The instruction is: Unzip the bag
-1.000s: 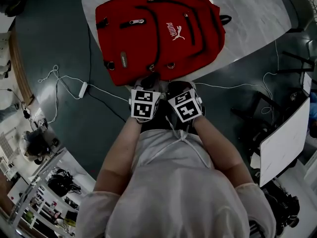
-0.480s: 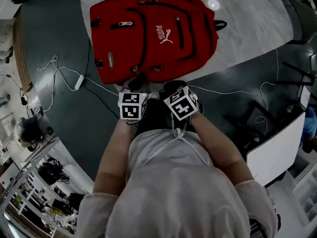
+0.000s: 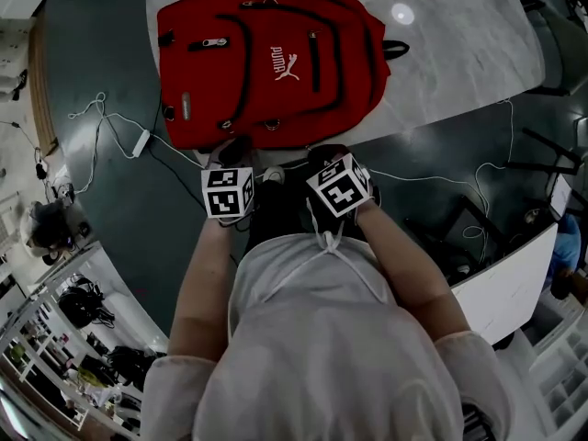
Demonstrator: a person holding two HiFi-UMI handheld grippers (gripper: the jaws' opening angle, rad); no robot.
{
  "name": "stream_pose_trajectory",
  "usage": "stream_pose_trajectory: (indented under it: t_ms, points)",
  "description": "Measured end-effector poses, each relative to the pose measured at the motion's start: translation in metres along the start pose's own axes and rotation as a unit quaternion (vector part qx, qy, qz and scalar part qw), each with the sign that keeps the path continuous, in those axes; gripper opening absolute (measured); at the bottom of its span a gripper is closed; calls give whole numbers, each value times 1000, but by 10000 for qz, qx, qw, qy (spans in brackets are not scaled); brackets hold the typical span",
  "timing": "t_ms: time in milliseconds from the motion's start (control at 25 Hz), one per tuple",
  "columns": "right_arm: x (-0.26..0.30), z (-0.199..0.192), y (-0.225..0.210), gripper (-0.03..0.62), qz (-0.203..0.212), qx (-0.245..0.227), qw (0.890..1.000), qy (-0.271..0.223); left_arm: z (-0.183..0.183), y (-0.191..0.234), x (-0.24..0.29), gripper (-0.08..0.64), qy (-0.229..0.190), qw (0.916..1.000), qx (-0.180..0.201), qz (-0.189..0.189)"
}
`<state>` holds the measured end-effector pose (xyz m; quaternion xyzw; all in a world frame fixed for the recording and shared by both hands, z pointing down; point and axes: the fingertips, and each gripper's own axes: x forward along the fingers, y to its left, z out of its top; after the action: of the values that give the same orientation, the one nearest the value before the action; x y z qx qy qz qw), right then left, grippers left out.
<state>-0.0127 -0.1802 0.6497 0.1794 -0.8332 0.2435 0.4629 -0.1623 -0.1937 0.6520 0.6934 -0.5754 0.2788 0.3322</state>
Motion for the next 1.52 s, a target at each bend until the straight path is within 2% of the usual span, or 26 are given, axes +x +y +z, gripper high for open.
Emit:
stream_pose_trajectory:
  t_ms: [320,560,760,1200,1520]
  points:
    - [-18,-17,-36,27,131,-202,9997,101,0,3,0,21,-68,9985,-240,483]
    - [-28,-26,-55,28,219,-409,9987,188,-1,3,0,21,-82,9967,-428,679]
    - [-35,-34,-77,28,221,-287,9991,234,-1,5,0,21,-120,9948,-516,865]
    - [-51,-38,-125,28,-51,-646,9973,340,-1,6,1,21,-190,9910,-631,1168]
    - [-50,-36,-141,28,-269,-593,9971,388,-2,6,2,21,-187,9908,-665,1160]
